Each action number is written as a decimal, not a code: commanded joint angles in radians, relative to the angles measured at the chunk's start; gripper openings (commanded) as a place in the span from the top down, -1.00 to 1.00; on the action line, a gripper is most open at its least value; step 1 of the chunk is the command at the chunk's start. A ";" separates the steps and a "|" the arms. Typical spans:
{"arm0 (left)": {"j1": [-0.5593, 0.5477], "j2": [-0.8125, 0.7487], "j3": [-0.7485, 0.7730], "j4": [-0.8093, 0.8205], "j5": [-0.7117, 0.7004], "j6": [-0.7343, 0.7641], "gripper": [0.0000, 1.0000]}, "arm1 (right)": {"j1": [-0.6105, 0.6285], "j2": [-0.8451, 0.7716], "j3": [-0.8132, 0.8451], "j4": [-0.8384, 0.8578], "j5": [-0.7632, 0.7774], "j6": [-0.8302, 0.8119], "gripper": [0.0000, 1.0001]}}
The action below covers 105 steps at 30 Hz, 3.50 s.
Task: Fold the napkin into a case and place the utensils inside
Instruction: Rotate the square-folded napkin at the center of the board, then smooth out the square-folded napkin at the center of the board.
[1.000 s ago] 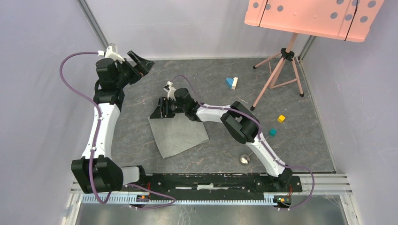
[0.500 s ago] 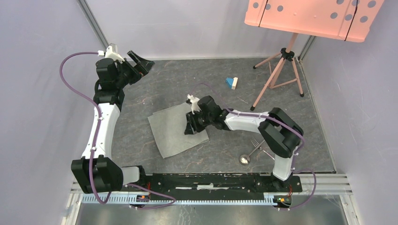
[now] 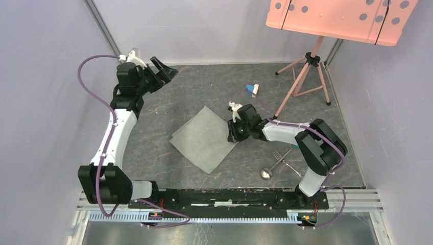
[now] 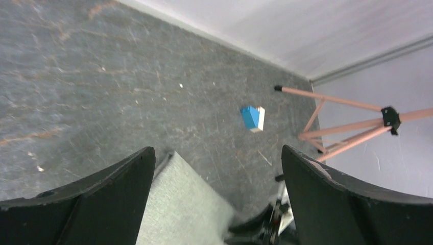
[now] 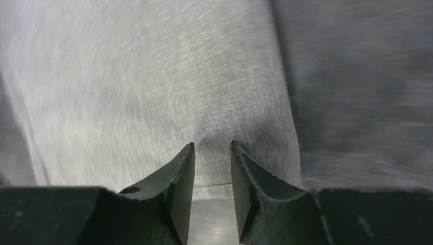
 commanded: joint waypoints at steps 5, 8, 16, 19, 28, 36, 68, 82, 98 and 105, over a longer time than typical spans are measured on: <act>-0.188 0.183 0.022 -0.057 -0.038 0.088 -0.98 | -0.145 0.176 0.355 -0.230 0.414 -0.273 -0.05; -0.248 0.311 0.066 -0.144 -0.067 0.117 -0.93 | -0.156 0.195 0.463 -0.215 0.351 -0.223 -0.26; -0.268 0.332 -0.175 0.028 -0.003 -0.038 -0.56 | -0.223 0.042 0.189 0.153 0.116 -0.117 -0.39; -0.285 0.329 -0.213 0.045 -0.069 -0.029 -0.30 | -0.277 -0.004 0.091 0.172 0.055 -0.141 -0.35; -0.322 0.398 -0.218 0.082 -0.127 0.014 0.06 | -0.444 -0.143 -0.090 0.233 -0.057 -0.101 -0.36; -0.322 0.467 -0.142 0.074 -0.137 0.046 0.18 | -0.460 -0.101 -0.088 0.245 -0.085 -0.099 -0.29; -0.320 0.560 0.032 0.032 -0.136 0.052 0.95 | -0.461 0.042 -0.054 0.303 -0.224 -0.044 -0.06; -0.315 0.616 0.067 -0.045 -0.160 0.063 0.79 | -0.461 0.056 -0.059 0.339 -0.249 -0.025 0.12; -0.318 0.188 -0.333 0.036 -0.060 -0.024 0.19 | -0.313 -0.081 -0.038 0.383 -0.227 0.050 -0.40; -0.319 0.175 -0.496 0.155 0.079 -0.121 0.61 | -0.121 0.130 0.115 0.738 -0.385 0.316 -0.80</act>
